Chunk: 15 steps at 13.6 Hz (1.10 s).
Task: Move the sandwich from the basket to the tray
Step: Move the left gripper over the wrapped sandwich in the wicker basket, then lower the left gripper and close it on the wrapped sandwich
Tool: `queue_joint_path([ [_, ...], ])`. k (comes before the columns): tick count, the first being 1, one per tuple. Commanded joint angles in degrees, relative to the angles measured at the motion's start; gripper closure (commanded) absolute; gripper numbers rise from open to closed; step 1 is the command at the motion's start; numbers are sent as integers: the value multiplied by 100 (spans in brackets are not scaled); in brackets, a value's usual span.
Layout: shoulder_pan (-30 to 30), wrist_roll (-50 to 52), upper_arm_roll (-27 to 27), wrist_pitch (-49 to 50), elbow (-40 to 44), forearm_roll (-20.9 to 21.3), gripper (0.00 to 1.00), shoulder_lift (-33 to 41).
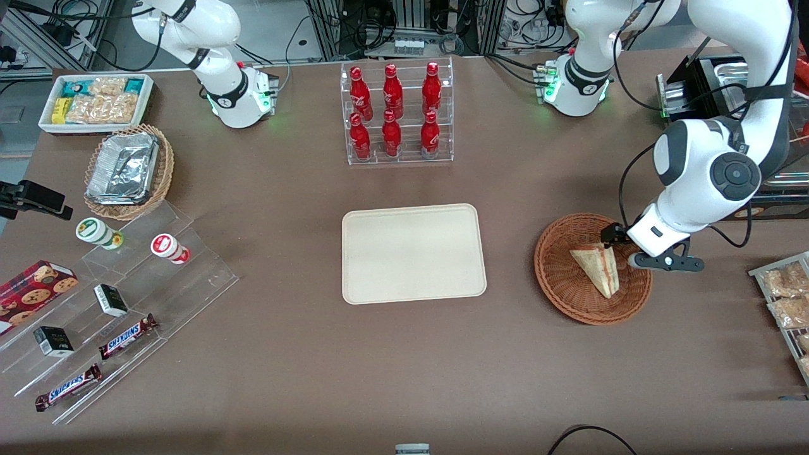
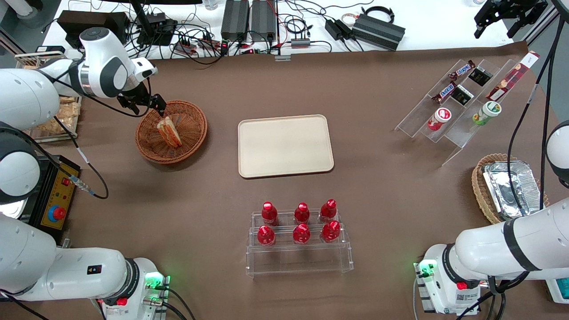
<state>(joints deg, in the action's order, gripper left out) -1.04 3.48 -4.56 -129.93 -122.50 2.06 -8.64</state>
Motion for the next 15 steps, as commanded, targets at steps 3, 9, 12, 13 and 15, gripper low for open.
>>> queue_joint_path([
  [3,-107,2257,-28,-199,-196,-459,0,82],
  [9,-11,3598,-72,-489,-257,-444,0,-164],
  [12,77,3607,-89,-542,-222,-444,0,-349],
  [13,86,3616,-89,-577,-222,-452,0,-410],
  [15,95,3616,-89,-638,-222,-452,0,-533],
])
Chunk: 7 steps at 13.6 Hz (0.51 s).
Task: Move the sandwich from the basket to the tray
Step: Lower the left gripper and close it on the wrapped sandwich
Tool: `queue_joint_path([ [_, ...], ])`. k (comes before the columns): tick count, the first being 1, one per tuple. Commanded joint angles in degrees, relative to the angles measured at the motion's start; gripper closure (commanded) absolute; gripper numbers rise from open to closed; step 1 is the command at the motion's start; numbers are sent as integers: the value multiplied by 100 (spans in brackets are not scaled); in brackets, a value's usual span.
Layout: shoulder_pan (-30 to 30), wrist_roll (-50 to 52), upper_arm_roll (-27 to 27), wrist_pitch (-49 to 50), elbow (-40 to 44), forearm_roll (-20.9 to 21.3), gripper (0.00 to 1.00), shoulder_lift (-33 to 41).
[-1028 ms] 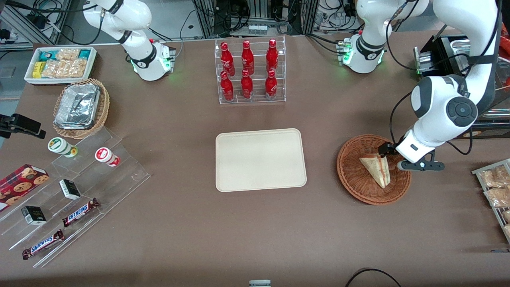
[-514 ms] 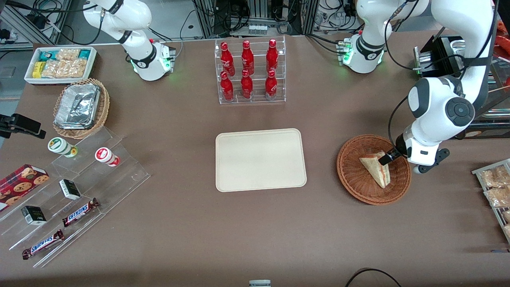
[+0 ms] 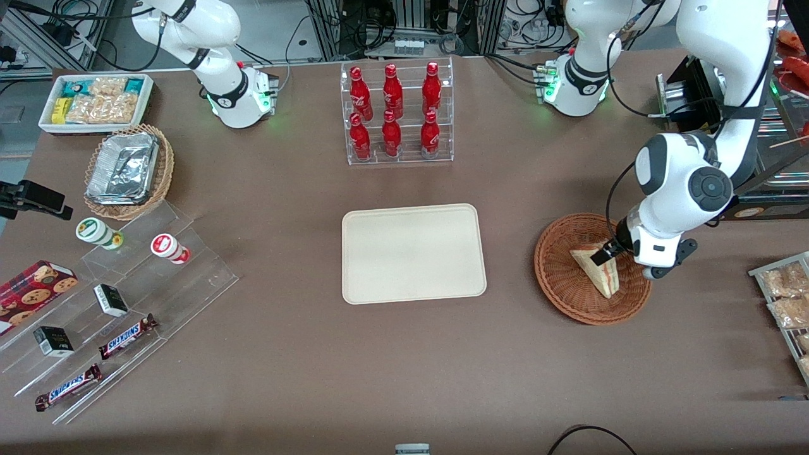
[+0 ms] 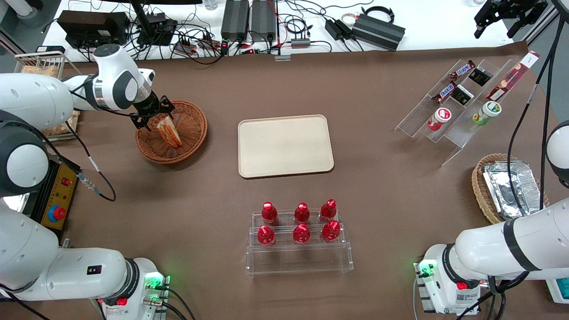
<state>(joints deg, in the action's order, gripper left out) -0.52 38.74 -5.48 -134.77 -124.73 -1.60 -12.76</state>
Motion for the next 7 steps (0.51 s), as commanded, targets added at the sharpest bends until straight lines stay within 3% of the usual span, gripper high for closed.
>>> queue_joint_path([
  [1,44,90,3,-198,1,-86,0,-182],
  [4,35,90,3,-295,1,-86,0,-305],
  [5,44,90,3,-356,-8,-86,9,-366],
  [6,35,90,3,-392,-8,-86,37,-384],
  [7,35,81,3,-392,-8,-86,73,-385],
])
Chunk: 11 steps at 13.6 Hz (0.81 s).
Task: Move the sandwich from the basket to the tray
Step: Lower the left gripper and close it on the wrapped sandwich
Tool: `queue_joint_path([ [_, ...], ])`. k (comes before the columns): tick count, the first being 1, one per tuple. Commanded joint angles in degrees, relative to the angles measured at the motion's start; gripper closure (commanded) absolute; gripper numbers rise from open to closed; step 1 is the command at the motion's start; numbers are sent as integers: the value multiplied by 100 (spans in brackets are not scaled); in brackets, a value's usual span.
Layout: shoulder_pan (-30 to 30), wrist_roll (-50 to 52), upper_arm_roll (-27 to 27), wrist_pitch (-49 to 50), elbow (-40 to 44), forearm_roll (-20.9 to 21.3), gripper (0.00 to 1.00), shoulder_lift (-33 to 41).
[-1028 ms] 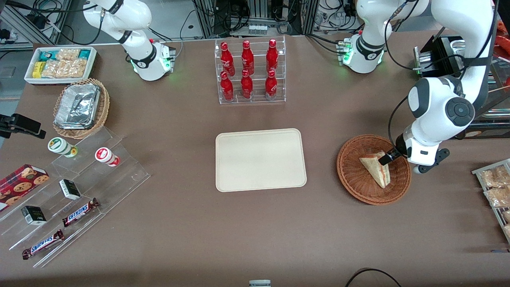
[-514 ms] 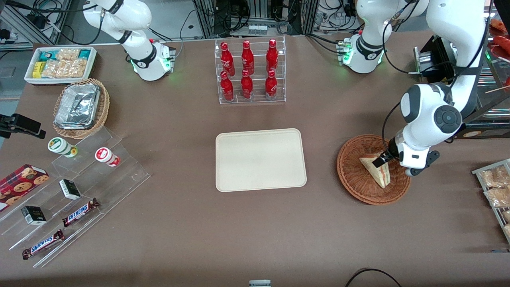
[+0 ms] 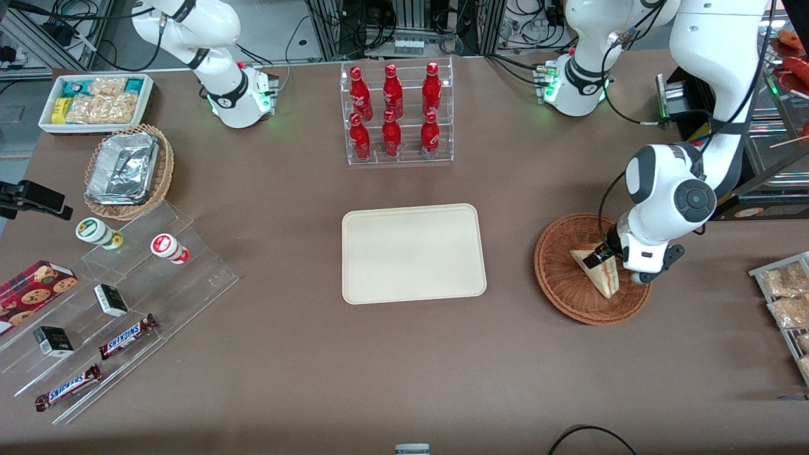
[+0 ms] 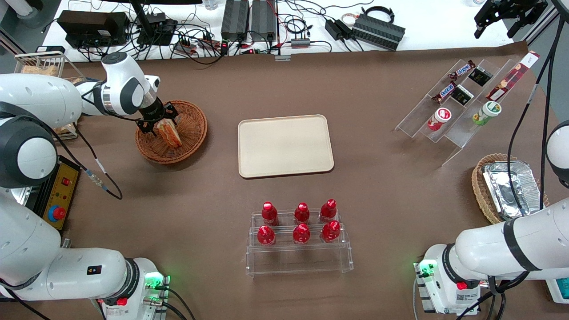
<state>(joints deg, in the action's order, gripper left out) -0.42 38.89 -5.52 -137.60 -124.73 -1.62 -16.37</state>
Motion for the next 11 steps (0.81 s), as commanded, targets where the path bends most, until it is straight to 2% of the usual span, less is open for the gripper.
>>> queue_joint_path([
  [1,25,32,7,-92,2,-84,97,-16],
  [2,33,5,7,-83,2,-75,100,-15],
  [6,42,-13,7,275,106,-66,100,186],
  [9,287,-21,-37,1853,1044,-57,100,319],
  [11,769,-170,-55,2612,1669,-49,100,196],
])
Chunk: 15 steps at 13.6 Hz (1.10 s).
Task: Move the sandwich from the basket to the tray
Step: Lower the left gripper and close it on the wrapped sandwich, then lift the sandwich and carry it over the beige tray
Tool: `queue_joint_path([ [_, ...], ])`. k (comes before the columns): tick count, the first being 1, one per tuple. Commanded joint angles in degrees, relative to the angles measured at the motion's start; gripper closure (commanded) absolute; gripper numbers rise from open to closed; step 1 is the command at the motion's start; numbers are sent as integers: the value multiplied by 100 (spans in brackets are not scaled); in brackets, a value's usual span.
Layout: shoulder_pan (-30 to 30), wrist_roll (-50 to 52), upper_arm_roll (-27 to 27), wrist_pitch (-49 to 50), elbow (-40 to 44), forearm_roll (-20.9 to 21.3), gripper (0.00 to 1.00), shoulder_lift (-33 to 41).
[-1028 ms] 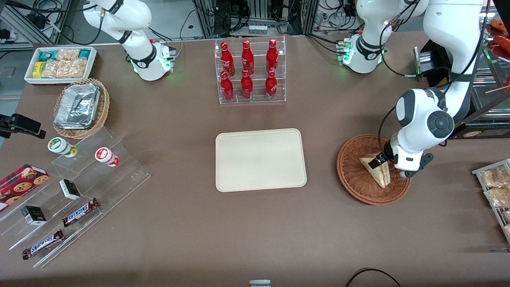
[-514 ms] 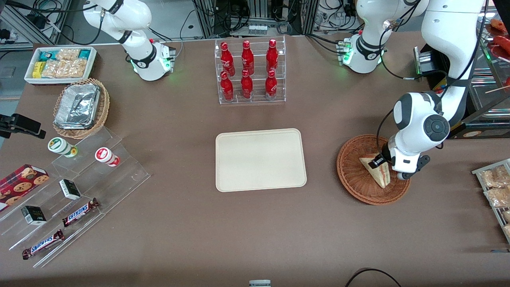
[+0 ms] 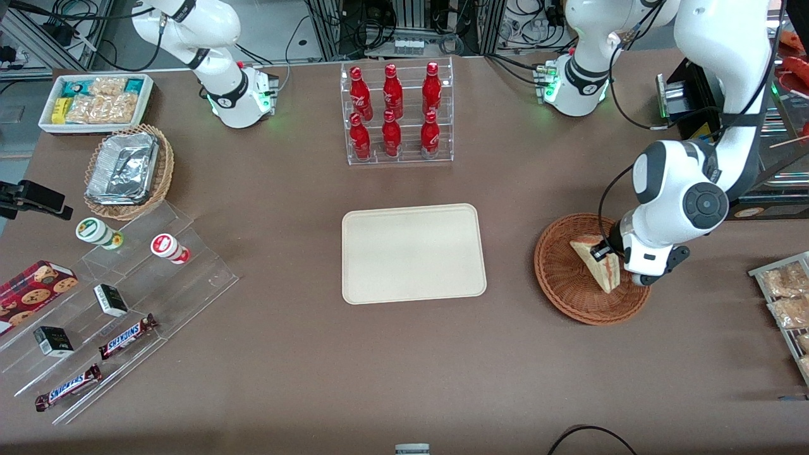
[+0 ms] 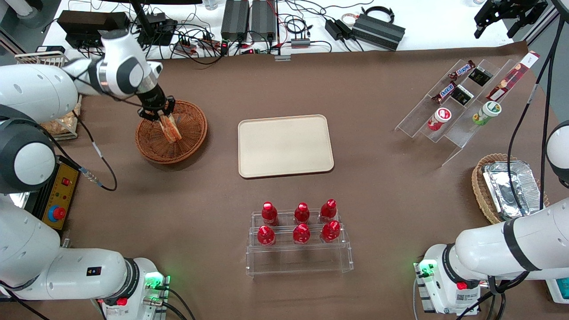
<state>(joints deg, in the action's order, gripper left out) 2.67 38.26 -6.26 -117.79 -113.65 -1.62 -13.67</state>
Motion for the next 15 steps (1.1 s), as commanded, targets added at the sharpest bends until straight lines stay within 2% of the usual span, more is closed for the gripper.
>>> queue_joint_path([
  [1,689,-108,19,817,781,-49,100,-153],
  [4,1400,-91,19,810,1168,-127,100,-468],
  [8,2350,67,19,740,2204,-251,100,-1382],
  [11,3027,752,28,731,3144,-198,100,-2251],
  [15,3687,1508,63,267,3648,-145,100,-2886],
])
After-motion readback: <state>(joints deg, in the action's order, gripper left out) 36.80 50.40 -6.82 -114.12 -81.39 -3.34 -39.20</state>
